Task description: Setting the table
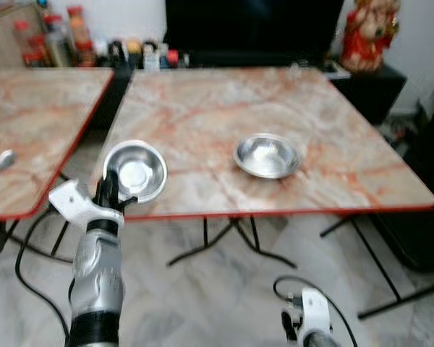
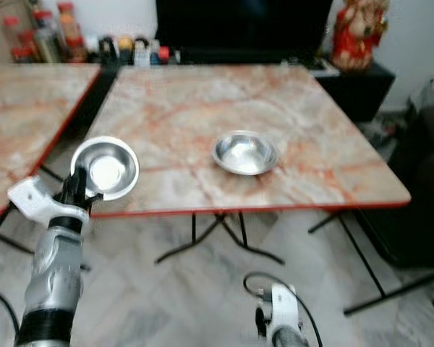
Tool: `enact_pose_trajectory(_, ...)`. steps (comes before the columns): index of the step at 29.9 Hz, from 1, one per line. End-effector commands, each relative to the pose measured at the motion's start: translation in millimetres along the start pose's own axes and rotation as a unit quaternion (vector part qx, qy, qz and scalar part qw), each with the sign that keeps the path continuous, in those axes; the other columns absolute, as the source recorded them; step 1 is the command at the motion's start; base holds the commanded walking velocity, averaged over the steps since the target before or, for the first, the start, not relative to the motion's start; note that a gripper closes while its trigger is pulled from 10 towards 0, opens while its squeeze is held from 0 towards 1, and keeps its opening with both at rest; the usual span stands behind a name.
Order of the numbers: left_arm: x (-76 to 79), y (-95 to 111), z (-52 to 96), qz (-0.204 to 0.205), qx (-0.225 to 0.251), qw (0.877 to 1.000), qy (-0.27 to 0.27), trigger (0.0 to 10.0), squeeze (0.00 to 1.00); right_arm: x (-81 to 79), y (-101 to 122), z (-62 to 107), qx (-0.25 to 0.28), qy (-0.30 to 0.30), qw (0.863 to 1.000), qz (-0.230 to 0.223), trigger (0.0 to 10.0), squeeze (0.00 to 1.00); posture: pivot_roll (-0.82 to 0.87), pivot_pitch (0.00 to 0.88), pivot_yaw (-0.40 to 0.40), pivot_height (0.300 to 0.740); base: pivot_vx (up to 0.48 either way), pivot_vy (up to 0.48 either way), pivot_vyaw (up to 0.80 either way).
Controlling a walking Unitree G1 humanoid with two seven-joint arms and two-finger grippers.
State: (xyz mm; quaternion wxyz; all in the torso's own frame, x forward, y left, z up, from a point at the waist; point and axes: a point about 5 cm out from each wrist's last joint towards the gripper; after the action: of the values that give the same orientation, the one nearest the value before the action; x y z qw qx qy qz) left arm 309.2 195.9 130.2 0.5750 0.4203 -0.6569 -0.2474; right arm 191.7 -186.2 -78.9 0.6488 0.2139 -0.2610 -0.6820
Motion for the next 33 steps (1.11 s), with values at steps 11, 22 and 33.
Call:
enact_pose_trajectory(11, 12.8, 3.2, -8.2, 0.000, 0.005, 1.000, -0.027, 10.0, 0.00, 2.7, 6.4, -1.1, 0.009, -0.002, 1.000, 0.004, 10.0, 0.00, 0.05, 0.000, -0.021, 0.714, 0.245, -0.409, 0.00)
enact_pose_trajectory(22, 12.4, 0.8, -9.1, -0.003, -0.004, 1.000, -0.023, 10.0, 0.00, 3.1, 5.5, -0.9, 0.009, -0.005, 1.000, -0.001, 10.0, 0.00, 0.05, 0.000, -0.023, 0.714, 0.180, -0.296, 0.00)
enact_pose_trajectory(33, 13.6, 1.0, -11.3, 0.007, 0.002, 1.000, -0.019, 10.0, 0.00, 3.6, 7.4, -1.2, 0.011, -0.004, 1.000, -0.002, 10.0, 0.00, 0.05, 0.000, -0.029, 0.714, 0.000, 0.000, 0.00)
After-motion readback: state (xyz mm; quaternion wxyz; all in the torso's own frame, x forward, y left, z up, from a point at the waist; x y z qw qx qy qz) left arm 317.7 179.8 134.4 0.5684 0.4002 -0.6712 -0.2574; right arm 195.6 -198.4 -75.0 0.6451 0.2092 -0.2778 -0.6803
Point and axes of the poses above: a point about 5 cm out from each wrist's last joint towards the gripper, its own z axis pointing back from the gripper into the wrist, its own y axis along the axis of the wrist's last joint, x = y × z, and after that the axes turned 2 degrees about z, right-handed
